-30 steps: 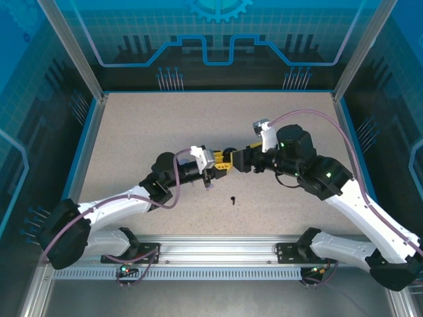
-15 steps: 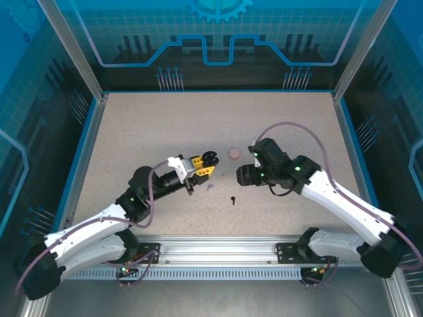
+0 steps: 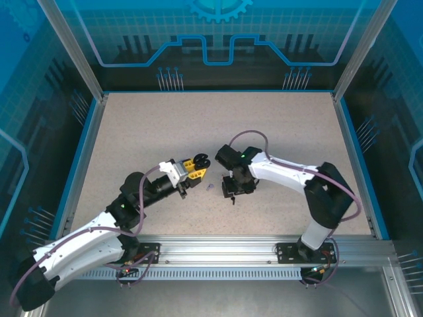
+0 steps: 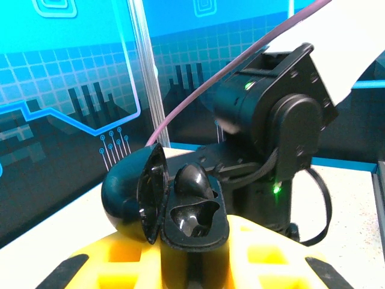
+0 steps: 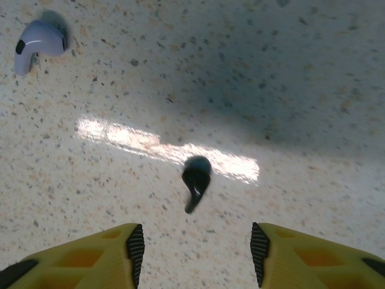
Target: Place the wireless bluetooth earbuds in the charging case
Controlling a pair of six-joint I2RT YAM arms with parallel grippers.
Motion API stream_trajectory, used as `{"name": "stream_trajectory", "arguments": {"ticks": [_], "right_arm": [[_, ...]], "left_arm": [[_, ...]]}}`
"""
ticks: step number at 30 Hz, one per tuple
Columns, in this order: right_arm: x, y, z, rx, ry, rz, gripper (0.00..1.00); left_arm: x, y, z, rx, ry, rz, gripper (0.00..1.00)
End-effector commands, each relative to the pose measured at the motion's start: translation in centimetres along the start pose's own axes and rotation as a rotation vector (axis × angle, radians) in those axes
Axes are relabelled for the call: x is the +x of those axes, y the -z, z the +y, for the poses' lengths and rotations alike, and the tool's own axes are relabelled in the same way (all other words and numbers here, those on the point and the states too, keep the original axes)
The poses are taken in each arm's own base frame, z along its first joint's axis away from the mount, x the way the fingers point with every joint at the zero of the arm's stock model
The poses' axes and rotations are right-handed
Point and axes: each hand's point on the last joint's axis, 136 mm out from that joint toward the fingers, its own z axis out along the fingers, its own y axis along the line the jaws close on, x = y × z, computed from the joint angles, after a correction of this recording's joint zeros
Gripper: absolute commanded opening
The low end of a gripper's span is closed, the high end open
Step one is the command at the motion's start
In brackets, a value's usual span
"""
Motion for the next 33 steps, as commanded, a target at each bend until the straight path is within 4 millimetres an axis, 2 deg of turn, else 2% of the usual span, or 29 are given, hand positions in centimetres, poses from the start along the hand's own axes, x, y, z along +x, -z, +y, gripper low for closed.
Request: {"name": "stream_trajectory", "arguments": {"ticks": [1,11,33], "right_arm": [[0.4,-1.1,0.6,0.029,0.013,0.060,0.50],[0.5,-3.8,0.6,0.061,0.011,0.112,0.44],[0.1,-5.7,0.0,0.094,0.011,0.143,0.32]], "left_arm": [[0.0,0.2,0.1,-0.014,-0.006,-0.001,0.00],[0.1,0.2,0.2,-0.020,-0.005,0.005,0.00],[0.6,-0.2,0.3,-0.020,-0.009,0.022,0.00]]}}
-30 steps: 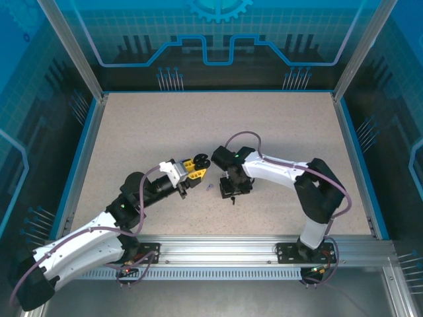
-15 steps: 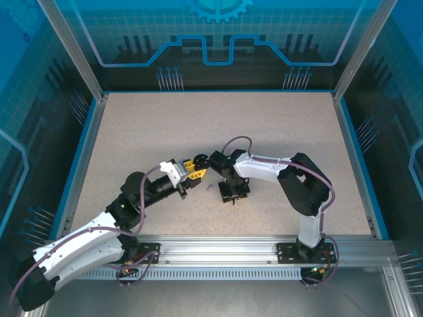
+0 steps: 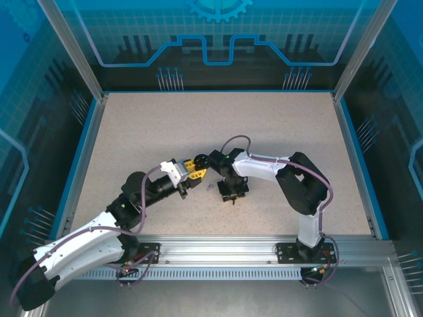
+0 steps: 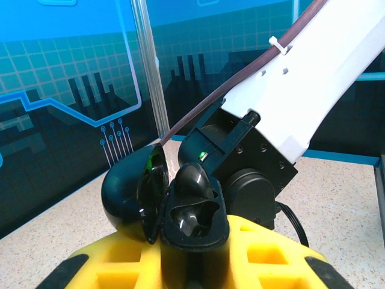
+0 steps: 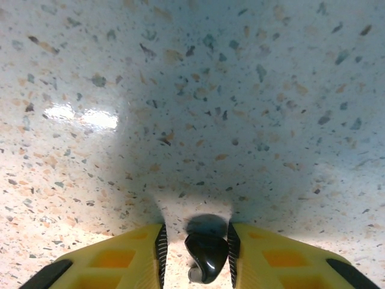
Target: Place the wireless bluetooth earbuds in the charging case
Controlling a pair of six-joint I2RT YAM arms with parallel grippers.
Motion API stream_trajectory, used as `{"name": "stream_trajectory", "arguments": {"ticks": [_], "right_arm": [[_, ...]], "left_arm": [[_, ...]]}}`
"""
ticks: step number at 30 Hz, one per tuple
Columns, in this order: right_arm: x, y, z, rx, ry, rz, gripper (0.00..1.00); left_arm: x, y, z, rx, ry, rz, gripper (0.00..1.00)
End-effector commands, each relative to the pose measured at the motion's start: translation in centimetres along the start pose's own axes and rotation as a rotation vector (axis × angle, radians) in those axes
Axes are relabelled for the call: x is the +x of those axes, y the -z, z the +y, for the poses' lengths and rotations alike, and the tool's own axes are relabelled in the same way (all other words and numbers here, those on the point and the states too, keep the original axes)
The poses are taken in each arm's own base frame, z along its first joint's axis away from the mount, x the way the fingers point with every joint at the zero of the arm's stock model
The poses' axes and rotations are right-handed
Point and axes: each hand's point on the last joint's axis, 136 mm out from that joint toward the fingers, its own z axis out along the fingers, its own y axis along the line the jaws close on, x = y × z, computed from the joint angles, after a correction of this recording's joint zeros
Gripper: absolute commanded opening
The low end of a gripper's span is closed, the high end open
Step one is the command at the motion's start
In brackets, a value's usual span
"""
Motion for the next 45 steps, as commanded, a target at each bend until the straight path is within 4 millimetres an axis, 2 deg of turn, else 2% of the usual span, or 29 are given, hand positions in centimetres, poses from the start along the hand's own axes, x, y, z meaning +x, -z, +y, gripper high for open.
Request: {"name": "stream_trajectory", "arguments": {"ticks": [1,13,19,24,27,30,36,41,45], "right_arm": [[-0.1,-1.3,-0.1,0.014,-0.002,0.025,0.31],[-0.4,0.1,-0.9,-0.028,-0.013,-0.053,0.26],[-0.8,1.7,-1.2,-0.047,-0.002,-0.105,0.24],[-1.2,4.1,-1.6,-0.071,0.010,-0.187,0.24],[-1.6,6.8,-1.9,-0.108,0.025,-0.284,0.23],[-1.8,10.4,-2.1,-0.172,0.045,-0.415,0.23],[-1.8,19.0,-2.1,-0.328,0.107,-0.698,0.23],[-1.0,25.8,-1.6,-0.438,0.181,-0.923,0.22],[-0.1,29.4,-1.0,-0.512,0.243,-1.038,0.22]], "left_arm": [[-0.1,-0.1,0.1,-0.013,-0.014,-0.003,0.00],[-0.1,-0.1,0.2,-0.013,-0.017,0.000,0.00],[-0.1,-0.2,0.2,-0.011,-0.016,-0.001,0.00],[-0.1,-0.3,0.1,-0.004,-0.009,0.002,0.00],[-0.2,-0.5,0.0,0.001,0.006,-0.004,0.00],[-0.1,-1.0,-0.2,0.018,0.034,-0.011,0.00],[0.6,-2.7,-0.5,0.053,0.093,0.022,0.00],[0.8,-3.9,-0.5,0.069,0.142,0.023,0.00],[0.9,-4.6,-0.8,0.092,0.159,0.029,0.00]]}}
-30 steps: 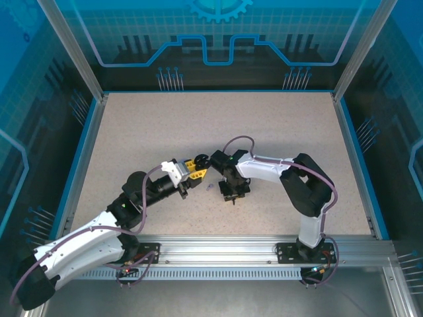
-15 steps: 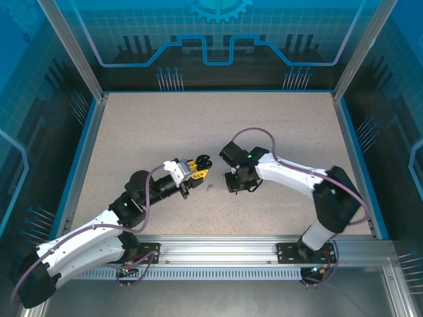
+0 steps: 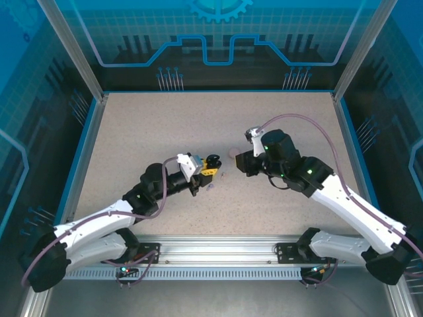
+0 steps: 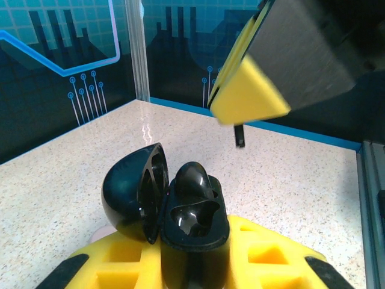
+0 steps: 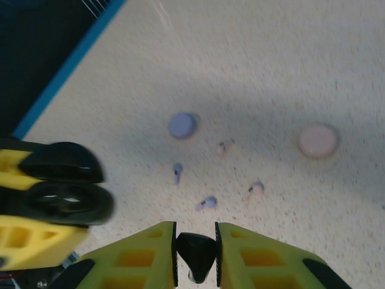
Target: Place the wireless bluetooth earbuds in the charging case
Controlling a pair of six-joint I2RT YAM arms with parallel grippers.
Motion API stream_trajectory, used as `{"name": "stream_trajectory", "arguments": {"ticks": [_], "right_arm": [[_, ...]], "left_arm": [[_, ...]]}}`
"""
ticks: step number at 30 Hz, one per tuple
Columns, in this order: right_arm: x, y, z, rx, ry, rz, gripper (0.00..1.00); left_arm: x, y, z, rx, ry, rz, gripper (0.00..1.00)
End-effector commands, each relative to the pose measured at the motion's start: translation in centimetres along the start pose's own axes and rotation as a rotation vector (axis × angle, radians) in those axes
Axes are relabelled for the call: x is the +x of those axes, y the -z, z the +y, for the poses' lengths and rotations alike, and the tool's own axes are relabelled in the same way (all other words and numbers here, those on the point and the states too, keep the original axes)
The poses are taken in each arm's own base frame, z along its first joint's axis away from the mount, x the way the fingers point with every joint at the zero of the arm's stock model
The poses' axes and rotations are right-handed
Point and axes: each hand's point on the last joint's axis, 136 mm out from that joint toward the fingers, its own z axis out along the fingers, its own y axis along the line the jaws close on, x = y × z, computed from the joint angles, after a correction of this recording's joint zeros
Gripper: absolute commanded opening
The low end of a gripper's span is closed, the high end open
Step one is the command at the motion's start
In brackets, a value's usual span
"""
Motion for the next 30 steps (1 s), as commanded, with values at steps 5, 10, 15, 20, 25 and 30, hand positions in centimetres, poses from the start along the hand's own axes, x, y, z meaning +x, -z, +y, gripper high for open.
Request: {"name": "stream_trajectory", "arguments": {"ticks": [5,10,15,20,25,30], "right_arm": [[-3.4,2.3,3.7,-0.136,0.134,-0.141,0.21],[-3.8,2.4,5.9,-0.164,0.212,-0.154,0.21],[-3.9,1.9,7.4,-0.166,0.269,-0.146,0.21],[-3.8,1.0,7.5,-0.133,0.299,-0.135,0.21],[-3.8,0.3,7.3,-0.115,0.307,-0.129,0.21],[-2.9,-0.3,7.2,-0.113,0.312,-0.095,0.21]], "left_arm": [[-3.4,-0.9,-1.5,0.094,0.017,-0.106,0.00],[-3.8,-1.2,-1.8,0.122,0.019,-0.112,0.00],[-3.9,-1.3,-1.9,0.125,0.019,-0.115,0.00],[-3.8,-1.4,-1.9,0.127,0.024,-0.115,0.00],[-3.8,-1.5,-1.9,0.128,0.026,-0.115,0.00],[-4.0,-1.4,-1.9,0.127,0.028,-0.119,0.00]]}}
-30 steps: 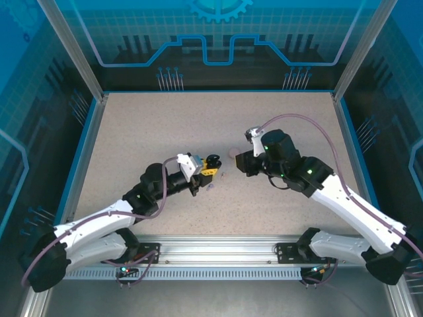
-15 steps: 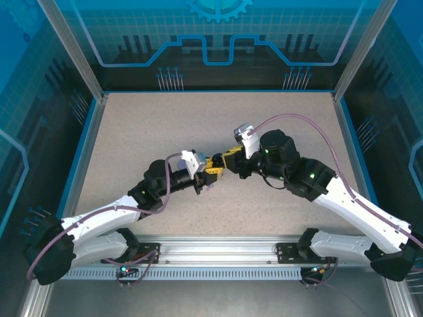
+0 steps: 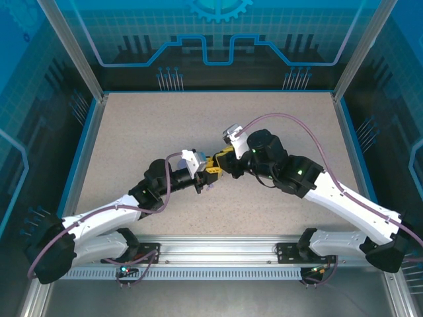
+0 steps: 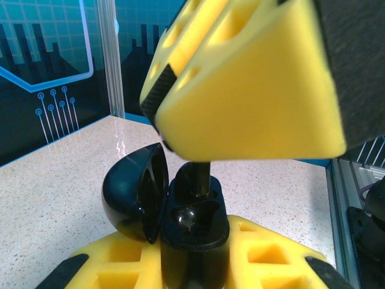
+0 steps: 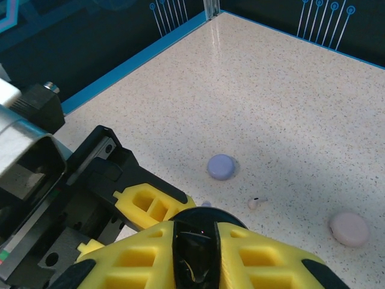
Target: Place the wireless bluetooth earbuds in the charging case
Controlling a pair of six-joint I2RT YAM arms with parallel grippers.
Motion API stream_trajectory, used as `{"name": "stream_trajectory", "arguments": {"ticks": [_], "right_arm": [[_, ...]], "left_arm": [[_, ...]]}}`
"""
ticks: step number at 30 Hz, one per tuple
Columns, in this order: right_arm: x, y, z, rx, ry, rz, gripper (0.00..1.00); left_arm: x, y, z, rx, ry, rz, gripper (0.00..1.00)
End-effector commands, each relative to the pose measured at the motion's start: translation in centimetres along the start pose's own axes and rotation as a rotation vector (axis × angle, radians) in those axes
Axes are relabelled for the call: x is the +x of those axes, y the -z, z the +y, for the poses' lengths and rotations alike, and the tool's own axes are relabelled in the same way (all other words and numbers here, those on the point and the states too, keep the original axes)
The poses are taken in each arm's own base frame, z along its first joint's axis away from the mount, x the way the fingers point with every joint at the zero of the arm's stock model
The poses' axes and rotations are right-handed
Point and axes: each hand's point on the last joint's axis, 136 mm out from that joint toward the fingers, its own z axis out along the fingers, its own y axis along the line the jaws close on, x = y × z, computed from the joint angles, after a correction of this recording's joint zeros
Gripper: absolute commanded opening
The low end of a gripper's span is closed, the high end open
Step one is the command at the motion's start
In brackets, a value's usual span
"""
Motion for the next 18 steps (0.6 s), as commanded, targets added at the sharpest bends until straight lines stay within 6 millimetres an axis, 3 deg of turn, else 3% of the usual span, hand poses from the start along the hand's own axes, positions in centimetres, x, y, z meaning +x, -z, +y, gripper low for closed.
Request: {"name": "stream_trajectory", "arguments": {"ticks": [1,18], "right_arm": [[-0.8,0.4,0.6,-0.005,0.025,-0.022,0.21],[1.4,-0.3,1.7,-0.057,0.031,0.045,0.21]], "left_arm": [[-2.6,-0.2,-0.8,0.039,-0.009,-0.070,0.00],[-2.5,-0.2,-0.8,0.034,-0.005,-0.065,0.00]]}}
